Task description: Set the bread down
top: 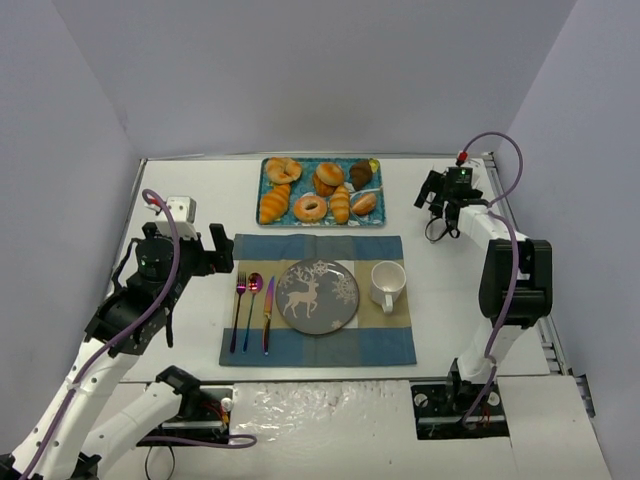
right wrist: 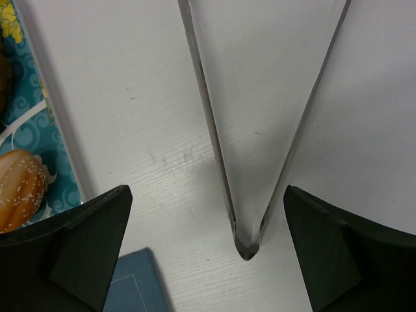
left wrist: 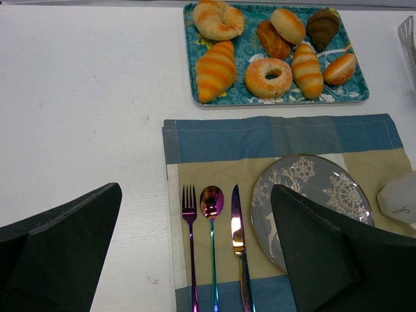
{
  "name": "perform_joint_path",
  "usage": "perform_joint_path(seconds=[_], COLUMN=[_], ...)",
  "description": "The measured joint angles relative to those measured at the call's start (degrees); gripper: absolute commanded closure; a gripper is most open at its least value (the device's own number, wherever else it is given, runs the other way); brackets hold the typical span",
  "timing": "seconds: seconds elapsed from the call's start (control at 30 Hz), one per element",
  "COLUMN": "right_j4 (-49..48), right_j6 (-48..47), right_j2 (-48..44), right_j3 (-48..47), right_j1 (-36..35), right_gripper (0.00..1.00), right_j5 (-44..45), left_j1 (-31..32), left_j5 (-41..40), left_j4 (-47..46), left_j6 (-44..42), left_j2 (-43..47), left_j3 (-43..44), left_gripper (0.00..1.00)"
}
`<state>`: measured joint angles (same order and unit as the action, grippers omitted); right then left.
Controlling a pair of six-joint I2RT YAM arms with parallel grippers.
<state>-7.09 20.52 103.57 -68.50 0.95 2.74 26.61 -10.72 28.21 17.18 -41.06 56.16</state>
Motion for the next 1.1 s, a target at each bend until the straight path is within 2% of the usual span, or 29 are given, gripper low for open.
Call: perform_joint_path(seconds=[1.1], right_j4=[1.24], right_j6=[0.55], right_j2=[9.45], right_j3=[-4.33], right_j1=[1.34], right_gripper=[0.00], right_j5=[2.35], left_j1=[0.00], left_j5=[-0.28], left_j4=[0.00], left_j6=[-0.25], left_j2=[-0.08], left_j3=[0.00], left_gripper=[0.03])
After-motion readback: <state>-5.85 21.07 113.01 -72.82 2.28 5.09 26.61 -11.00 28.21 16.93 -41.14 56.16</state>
